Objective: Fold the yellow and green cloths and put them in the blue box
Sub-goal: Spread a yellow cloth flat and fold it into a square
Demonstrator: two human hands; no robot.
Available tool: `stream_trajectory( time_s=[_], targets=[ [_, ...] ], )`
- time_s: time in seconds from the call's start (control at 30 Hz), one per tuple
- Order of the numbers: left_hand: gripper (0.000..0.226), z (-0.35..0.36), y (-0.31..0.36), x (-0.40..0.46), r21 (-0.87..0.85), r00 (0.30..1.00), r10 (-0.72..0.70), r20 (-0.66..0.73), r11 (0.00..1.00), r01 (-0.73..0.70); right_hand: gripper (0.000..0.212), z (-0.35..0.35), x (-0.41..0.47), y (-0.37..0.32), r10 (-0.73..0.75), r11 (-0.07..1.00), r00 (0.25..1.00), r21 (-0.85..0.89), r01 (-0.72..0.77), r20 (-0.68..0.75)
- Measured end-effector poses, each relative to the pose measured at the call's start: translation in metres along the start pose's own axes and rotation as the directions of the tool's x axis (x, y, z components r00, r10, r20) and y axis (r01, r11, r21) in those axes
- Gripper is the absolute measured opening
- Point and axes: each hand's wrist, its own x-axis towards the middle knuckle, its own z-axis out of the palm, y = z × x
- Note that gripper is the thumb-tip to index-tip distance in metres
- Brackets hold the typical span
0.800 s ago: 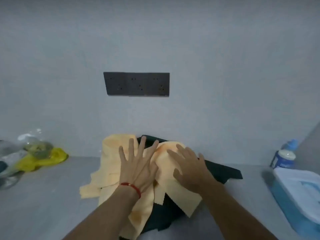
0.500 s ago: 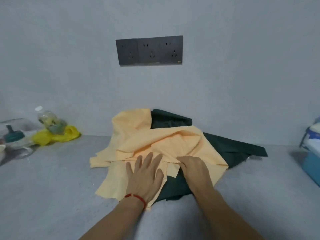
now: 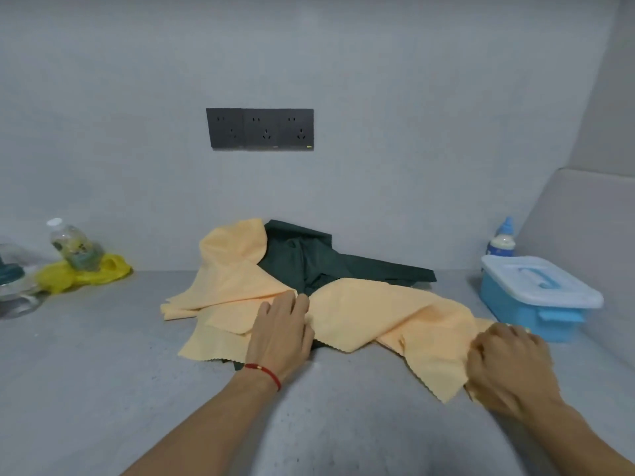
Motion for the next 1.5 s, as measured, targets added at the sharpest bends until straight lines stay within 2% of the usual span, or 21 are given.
stream_trajectory(
  time_s=[0.07,0.1,0.13,0.2,0.27,0.3,0.37,0.43,0.5,0.6,0.73,0.9,1.03,1.1,1.2,1.27,1.33,1.37,1.43,1.5],
  targets=[
    [0.023,0.007,0.006,-0.003,0.031,0.99,-0.137,0.035,0.99,0.136,0.023,-0.007,-0.003,-0.019,0.0,0.975,0.994,0.22,0.024,-0.109],
    [0.027,0.01,0.01,-0.001,0.007,0.98,-0.192,0.059,0.981,0.192,0.033,-0.011,0.0,-0.037,-0.025,0.954,0.997,0.296,0.045,-0.068],
    [0.03,0.015,0.013,0.002,-0.027,0.968,-0.233,0.092,0.971,0.237,0.047,-0.012,0.005,-0.056,-0.089,0.936,0.996,0.343,0.075,0.026],
    [0.036,0.025,0.018,0.009,-0.033,0.96,-0.224,0.166,0.972,0.232,0.065,-0.006,0.014,-0.092,-0.197,0.927,0.945,0.362,0.093,0.261],
    [0.041,0.034,0.015,0.018,-0.054,0.95,-0.188,0.249,0.977,0.207,0.066,0.012,0.013,-0.103,-0.177,0.951,0.878,0.307,0.036,0.445],
    [0.043,0.042,0.013,0.025,-0.085,0.936,-0.184,0.299,0.972,0.218,0.064,0.026,0.012,-0.098,-0.105,0.966,0.865,0.258,-0.03,0.491],
    [0.047,0.059,0.008,0.047,-0.122,0.907,-0.171,0.384,0.965,0.233,0.058,0.044,0.01,-0.088,0.092,0.975,0.875,0.136,-0.176,0.475],
    [0.049,0.077,0.008,0.074,-0.122,0.879,-0.166,0.446,0.962,0.244,0.056,0.051,0.01,-0.085,0.223,0.952,0.887,0.106,-0.288,0.405],
    [0.049,0.094,0.01,0.093,-0.111,0.85,-0.165,0.5,0.961,0.253,0.061,0.056,0.01,-0.084,0.244,0.942,0.903,0.136,-0.307,0.353],
    [0.052,0.121,-0.007,0.107,-0.009,0.816,-0.152,0.558,0.982,0.189,0.066,0.069,0.014,-0.082,0.216,0.948,0.916,0.15,-0.279,0.339],
    [0.051,0.126,-0.04,0.108,0.059,0.785,-0.155,0.6,0.987,0.15,0.057,0.073,0.035,-0.08,0.311,0.926,0.861,0.077,-0.37,0.401],
    [0.047,0.1,-0.115,0.073,0.113,0.755,-0.223,0.617,0.974,0.196,0.056,0.067,0.025,-0.086,0.141,0.968,0.903,0.135,-0.212,0.406],
    [0.047,0.069,-0.184,0.039,0.189,0.736,-0.3,0.607,0.954,0.233,0.056,0.055,0.011,-0.116,0.032,0.977,0.916,0.181,-0.113,0.401],
    [0.048,0.053,-0.215,0.03,0.296,0.721,-0.37,0.586,0.926,0.234,0.057,0.05,0.0,-0.147,-0.042,0.978,0.92,0.205,-0.042,0.389],
    [0.05,0.024,-0.245,0.006,0.516,0.665,-0.518,0.537,0.826,0.227,0.058,0.04,-0.02,-0.186,-0.136,0.97,0.911,0.237,0.043,0.39],
    [0.051,0.015,-0.239,-0.007,0.568,0.681,-0.578,0.45,0.773,0.281,0.058,0.035,-0.026,-0.197,-0.158,0.962,0.892,0.269,0.042,0.424],
    [0.051,0.008,-0.208,-0.021,0.504,0.749,-0.585,0.311,0.77,0.392,0.058,0.028,-0.03,-0.201,-0.194,0.949,0.868,0.31,0.048,0.457],
    [0.053,0.008,-0.187,-0.028,0.415,0.799,-0.548,0.246,0.805,0.424,0.058,0.025,-0.034,-0.204,-0.216,0.945,0.855,0.32,0.062,0.471],
    [0.051,0.009,-0.142,-0.037,0.147,0.887,-0.43,0.169,0.901,0.409,0.059,0.017,-0.043,-0.206,-0.257,0.939,0.831,0.332,0.094,0.493],
    [0.044,0.008,-0.1,-0.034,-0.179,0.93,-0.333,0.155,0.917,0.358,0.06,0.009,-0.046,-0.205,-0.291,0.926,0.815,0.363,0.107,0.501]
  ],
)
